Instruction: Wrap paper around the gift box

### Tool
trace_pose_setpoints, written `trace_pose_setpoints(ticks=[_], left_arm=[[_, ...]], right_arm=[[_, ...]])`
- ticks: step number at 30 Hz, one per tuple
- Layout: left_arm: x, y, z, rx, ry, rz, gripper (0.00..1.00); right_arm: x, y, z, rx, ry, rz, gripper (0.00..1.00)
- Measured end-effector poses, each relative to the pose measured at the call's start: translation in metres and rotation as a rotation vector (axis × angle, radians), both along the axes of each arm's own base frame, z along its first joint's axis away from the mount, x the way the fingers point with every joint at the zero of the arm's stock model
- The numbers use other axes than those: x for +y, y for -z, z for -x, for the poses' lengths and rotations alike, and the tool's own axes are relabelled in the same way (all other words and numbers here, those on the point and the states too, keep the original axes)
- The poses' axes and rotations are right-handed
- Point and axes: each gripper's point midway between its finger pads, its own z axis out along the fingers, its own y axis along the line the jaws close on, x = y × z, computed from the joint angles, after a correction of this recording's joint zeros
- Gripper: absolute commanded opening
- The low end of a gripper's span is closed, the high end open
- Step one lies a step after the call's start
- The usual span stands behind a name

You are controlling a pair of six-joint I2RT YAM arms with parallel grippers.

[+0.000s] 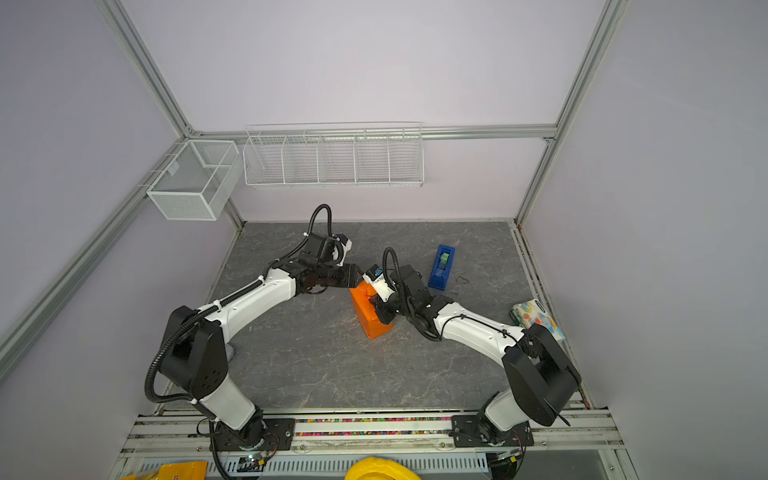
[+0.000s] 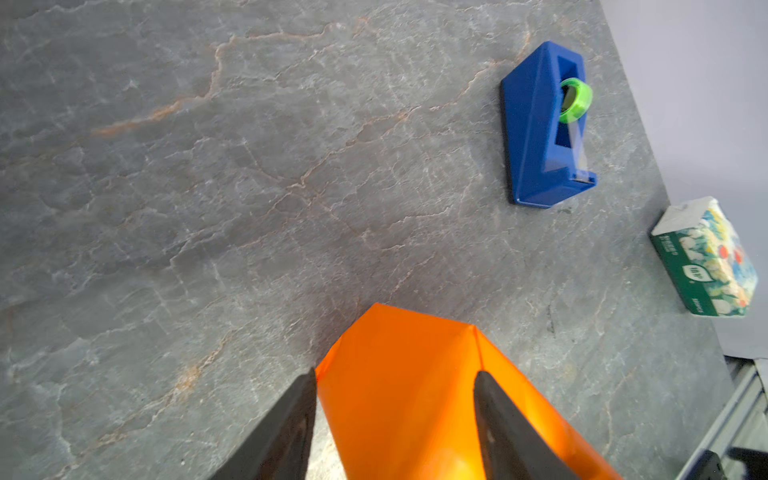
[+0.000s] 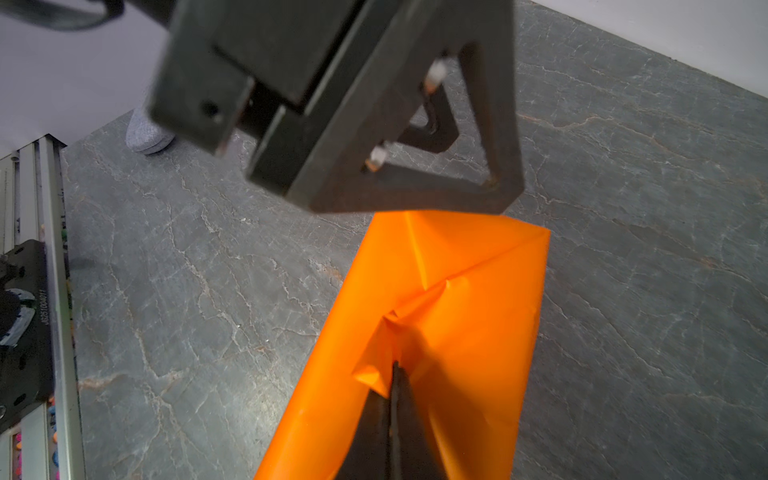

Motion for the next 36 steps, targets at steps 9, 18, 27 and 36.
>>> trace_pose_setpoints(ticks=[9,18,27,36], left_arm=[[-0.021,0.016,0.012,0.101,0.174,0.021,0.65],[-0.019,0.029,0.018,0.147,0.188,0.003,0.64],[-0.019,0.030,0.017,0.143,0.187,-0.002,0.63],[-0.019,0.030,0.017,0.143,0.187,-0.002,0.63]], right_arm=[[0.000,0.000,0.000,0.001,-0.001,0.000,0.09],[0.002,-0.001,0.004,0.020,-0.018,-0.005,0.29],[0.004,-0.032,0.032,0.112,-0.096,-0.108,0.40],[-0.023,-0.061,0.004,0.156,0.180,-0.119,0.18]])
